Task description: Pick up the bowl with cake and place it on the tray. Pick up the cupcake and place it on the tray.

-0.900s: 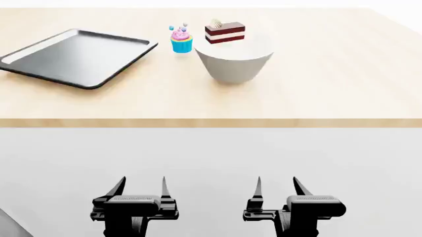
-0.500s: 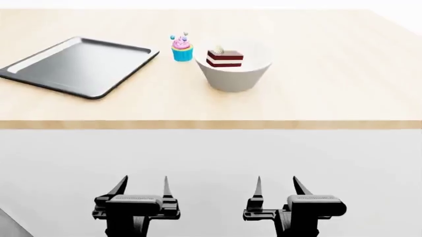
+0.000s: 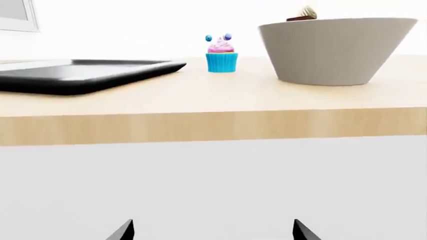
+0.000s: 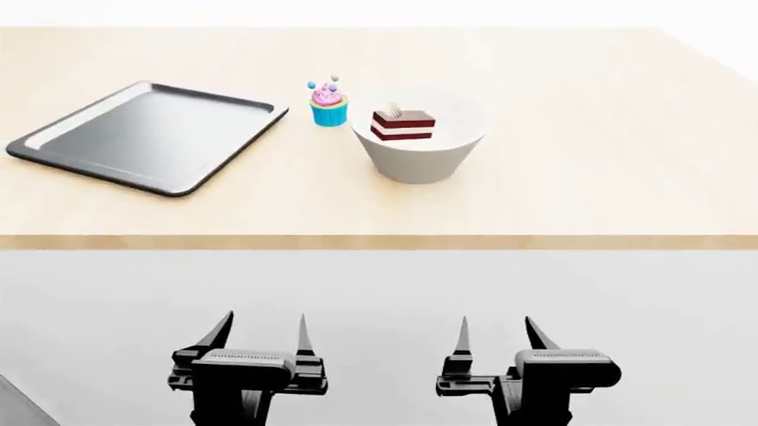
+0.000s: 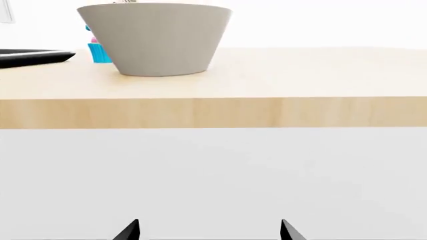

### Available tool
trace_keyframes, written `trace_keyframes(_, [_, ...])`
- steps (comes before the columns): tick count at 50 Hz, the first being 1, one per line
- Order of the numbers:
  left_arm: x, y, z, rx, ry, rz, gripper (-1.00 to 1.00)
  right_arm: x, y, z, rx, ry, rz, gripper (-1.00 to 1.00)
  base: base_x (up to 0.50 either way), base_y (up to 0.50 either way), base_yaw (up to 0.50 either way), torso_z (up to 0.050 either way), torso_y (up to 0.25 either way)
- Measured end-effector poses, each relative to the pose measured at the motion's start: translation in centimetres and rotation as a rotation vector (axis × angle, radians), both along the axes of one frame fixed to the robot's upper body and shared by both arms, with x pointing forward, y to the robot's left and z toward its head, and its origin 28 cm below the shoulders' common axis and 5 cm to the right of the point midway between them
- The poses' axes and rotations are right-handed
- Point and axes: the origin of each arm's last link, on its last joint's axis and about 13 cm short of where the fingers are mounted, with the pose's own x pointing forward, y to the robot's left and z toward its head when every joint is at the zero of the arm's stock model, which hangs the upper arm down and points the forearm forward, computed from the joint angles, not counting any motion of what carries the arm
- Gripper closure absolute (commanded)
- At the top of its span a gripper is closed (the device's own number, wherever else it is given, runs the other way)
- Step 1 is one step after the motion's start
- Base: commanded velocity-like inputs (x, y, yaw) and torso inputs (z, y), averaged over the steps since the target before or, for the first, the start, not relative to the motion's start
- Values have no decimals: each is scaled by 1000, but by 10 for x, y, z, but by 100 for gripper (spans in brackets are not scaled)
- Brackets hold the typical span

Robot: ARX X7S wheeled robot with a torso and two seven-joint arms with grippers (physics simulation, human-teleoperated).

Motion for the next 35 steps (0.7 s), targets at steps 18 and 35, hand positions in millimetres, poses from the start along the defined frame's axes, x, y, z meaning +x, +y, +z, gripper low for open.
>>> trace_keyframes(18, [1,1,-1,-3,-4,3,-100,-1,1,1,3,4,3,-100,0,0,0,42,0])
trace_keyframes(35, [0,10,55,-14,-68,56,-100,1,-8,55,-2,-33,27,-100,0,0,0,0,0])
